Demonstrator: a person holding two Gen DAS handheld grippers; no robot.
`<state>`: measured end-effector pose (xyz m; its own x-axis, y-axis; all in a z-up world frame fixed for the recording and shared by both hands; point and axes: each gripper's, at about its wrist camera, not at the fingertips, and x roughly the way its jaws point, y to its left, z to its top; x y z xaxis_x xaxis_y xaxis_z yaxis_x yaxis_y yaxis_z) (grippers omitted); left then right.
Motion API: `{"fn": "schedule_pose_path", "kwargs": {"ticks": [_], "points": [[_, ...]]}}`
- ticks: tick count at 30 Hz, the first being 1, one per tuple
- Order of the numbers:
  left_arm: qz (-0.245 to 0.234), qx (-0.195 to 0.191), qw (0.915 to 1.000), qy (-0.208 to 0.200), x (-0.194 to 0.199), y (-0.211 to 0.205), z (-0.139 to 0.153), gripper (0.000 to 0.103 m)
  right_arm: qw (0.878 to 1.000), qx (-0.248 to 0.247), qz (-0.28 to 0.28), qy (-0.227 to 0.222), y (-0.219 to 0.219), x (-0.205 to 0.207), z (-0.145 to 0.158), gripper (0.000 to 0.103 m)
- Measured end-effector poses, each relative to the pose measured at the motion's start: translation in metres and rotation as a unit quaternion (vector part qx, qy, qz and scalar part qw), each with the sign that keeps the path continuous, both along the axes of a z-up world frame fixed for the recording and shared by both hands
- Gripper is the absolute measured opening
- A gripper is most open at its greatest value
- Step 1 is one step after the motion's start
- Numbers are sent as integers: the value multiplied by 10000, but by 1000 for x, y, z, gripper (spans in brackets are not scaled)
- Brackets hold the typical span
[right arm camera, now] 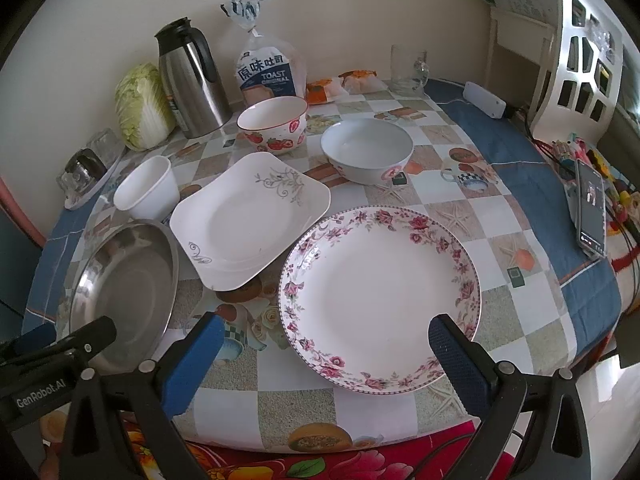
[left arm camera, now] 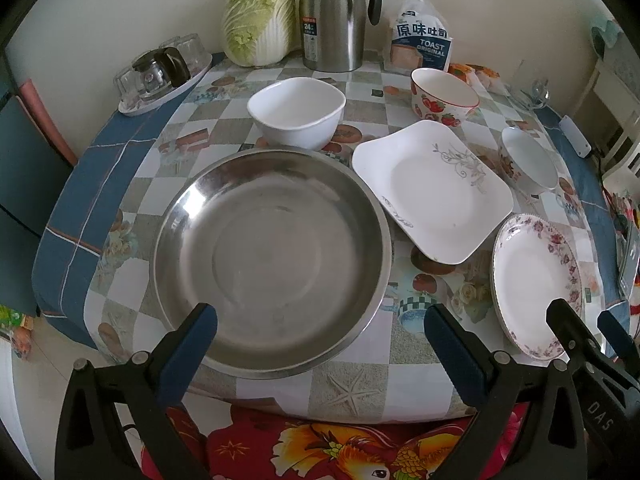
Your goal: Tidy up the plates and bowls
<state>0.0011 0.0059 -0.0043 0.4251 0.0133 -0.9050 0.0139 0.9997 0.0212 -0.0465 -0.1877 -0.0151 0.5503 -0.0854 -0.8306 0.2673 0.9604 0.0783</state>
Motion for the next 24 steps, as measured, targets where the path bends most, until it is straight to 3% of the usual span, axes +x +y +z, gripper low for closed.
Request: {"fn": "schedule_pose_path", "kwargs": {"ticks": [24], "points": [[144, -198, 9997, 97, 3, 11, -2, 103, 9999, 79, -100, 22, -5, 0, 2, 103]]}}
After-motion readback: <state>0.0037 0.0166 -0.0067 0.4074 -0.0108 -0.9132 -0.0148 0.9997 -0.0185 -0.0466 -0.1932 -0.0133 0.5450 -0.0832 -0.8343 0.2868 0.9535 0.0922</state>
